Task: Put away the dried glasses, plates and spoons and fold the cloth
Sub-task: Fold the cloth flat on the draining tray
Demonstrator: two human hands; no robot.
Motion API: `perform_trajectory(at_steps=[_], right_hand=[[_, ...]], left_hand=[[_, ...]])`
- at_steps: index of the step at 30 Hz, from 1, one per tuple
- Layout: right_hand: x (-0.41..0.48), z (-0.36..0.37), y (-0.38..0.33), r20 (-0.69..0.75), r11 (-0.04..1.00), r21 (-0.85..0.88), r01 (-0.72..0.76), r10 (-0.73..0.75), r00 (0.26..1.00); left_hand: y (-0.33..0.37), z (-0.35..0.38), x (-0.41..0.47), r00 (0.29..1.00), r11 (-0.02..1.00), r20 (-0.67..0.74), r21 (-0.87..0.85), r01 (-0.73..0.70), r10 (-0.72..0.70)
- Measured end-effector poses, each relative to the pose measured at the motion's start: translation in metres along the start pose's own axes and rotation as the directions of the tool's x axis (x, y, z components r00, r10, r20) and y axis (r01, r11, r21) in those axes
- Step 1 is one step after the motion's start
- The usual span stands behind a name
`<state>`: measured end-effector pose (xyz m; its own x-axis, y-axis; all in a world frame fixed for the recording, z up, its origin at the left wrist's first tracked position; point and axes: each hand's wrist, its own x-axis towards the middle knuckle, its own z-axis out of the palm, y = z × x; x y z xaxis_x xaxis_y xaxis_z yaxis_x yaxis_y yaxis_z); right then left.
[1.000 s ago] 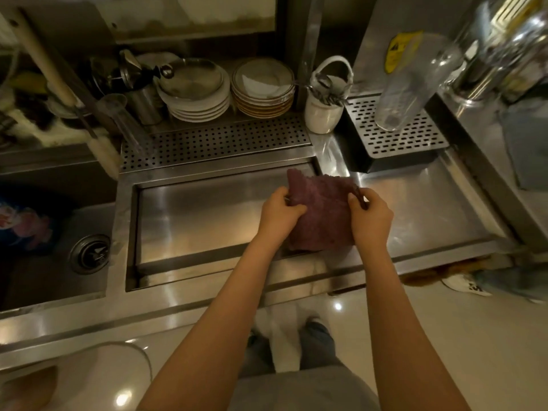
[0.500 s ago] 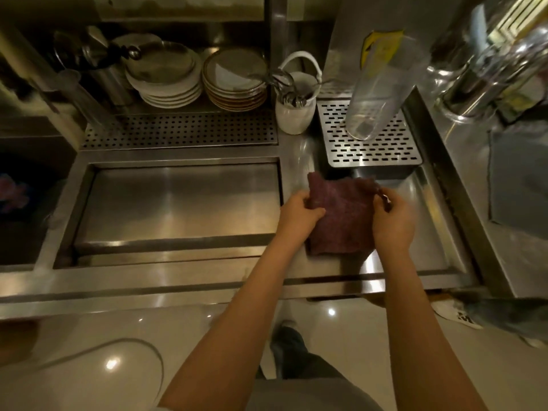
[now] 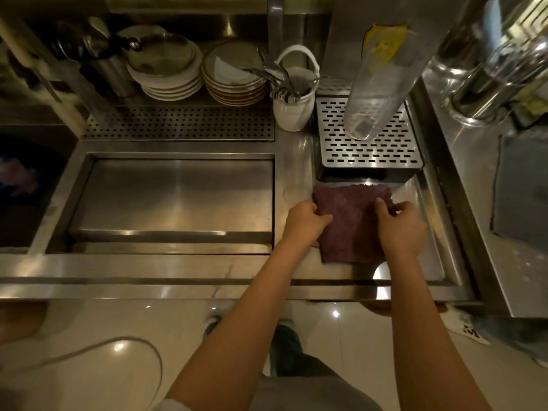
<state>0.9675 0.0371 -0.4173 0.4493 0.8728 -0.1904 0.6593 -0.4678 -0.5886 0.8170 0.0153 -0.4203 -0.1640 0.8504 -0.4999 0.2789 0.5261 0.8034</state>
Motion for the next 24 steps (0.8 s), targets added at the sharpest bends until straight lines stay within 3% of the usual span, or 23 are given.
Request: perform_trajectory(at_steps=[11,19,24], right_hand=[[0.002,0.003,0.004,-0.114,0.989,0.139,0.047,-0.031,0.993],[-0.002,0.002,0.0,-0.109,0.995,-0.035,0.094,-0.097,0.989],[-0.015,0.001,-0.01,-0.191,0.984,-0.072,0.161,-0.172,0.966]], left_hand=[[0.002,0.001,-0.001,0.996,0.995,-0.053,0.069,-0.072,0.076],[0.001,0.003,-0.003,0.992,0.995,-0.093,0.061,-0.084,0.089],[-0.002,-0.007,-0.005,0.992,0.999,-0.114,0.01,-0.051,0.051]])
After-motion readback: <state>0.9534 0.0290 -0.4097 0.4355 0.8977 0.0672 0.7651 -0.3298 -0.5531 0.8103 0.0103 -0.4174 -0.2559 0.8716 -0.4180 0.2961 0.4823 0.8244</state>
